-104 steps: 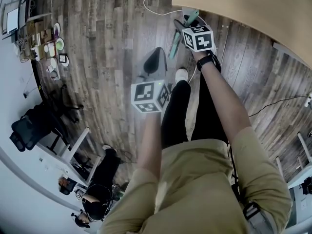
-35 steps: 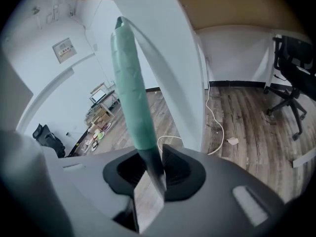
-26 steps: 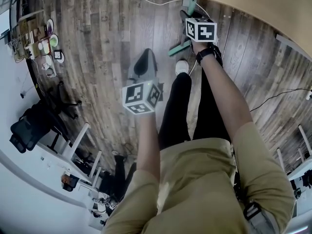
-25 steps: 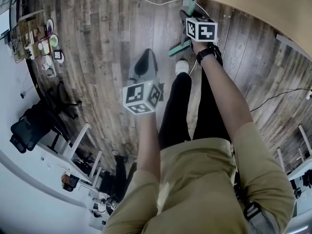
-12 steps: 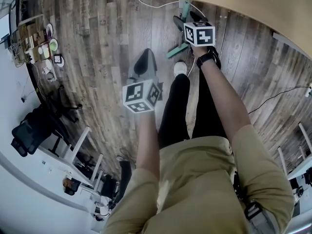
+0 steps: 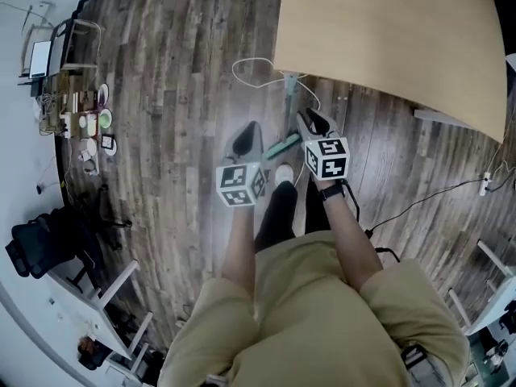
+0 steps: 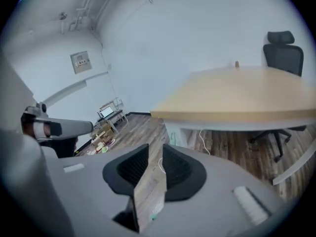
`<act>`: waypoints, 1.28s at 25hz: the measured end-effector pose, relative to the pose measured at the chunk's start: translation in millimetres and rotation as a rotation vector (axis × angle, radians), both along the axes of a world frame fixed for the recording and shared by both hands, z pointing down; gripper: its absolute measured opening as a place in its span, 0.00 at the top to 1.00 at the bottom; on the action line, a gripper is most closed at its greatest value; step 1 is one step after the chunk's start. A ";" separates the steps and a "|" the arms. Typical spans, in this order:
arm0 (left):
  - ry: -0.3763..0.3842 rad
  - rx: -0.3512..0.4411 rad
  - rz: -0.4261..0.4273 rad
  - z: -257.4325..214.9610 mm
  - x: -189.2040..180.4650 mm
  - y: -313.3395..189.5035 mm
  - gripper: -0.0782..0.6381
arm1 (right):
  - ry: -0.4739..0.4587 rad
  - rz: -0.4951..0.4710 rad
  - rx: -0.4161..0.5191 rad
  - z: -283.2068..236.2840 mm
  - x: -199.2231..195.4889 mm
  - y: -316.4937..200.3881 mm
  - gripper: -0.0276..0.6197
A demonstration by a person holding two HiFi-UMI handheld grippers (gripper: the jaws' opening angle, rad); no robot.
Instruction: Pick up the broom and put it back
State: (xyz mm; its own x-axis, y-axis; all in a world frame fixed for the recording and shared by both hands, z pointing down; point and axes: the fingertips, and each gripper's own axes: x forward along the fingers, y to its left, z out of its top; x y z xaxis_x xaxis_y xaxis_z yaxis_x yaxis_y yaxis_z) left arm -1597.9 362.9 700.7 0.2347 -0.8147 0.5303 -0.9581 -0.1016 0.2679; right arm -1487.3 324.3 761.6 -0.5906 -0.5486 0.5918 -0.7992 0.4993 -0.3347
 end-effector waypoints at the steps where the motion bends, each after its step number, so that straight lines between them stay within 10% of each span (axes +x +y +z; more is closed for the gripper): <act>1: 0.007 0.026 0.003 -17.3 4.0 -2.5 0.89 | -0.008 0.017 0.030 -24.4 3.3 0.7 0.84; 21: -0.097 0.559 0.159 -296.5 70.0 4.3 0.89 | -0.073 0.123 0.676 -364.3 68.9 22.7 0.95; 32: -0.063 0.607 0.189 -314.9 75.9 29.0 0.89 | -0.075 0.156 0.734 -389.9 75.9 60.9 0.95</act>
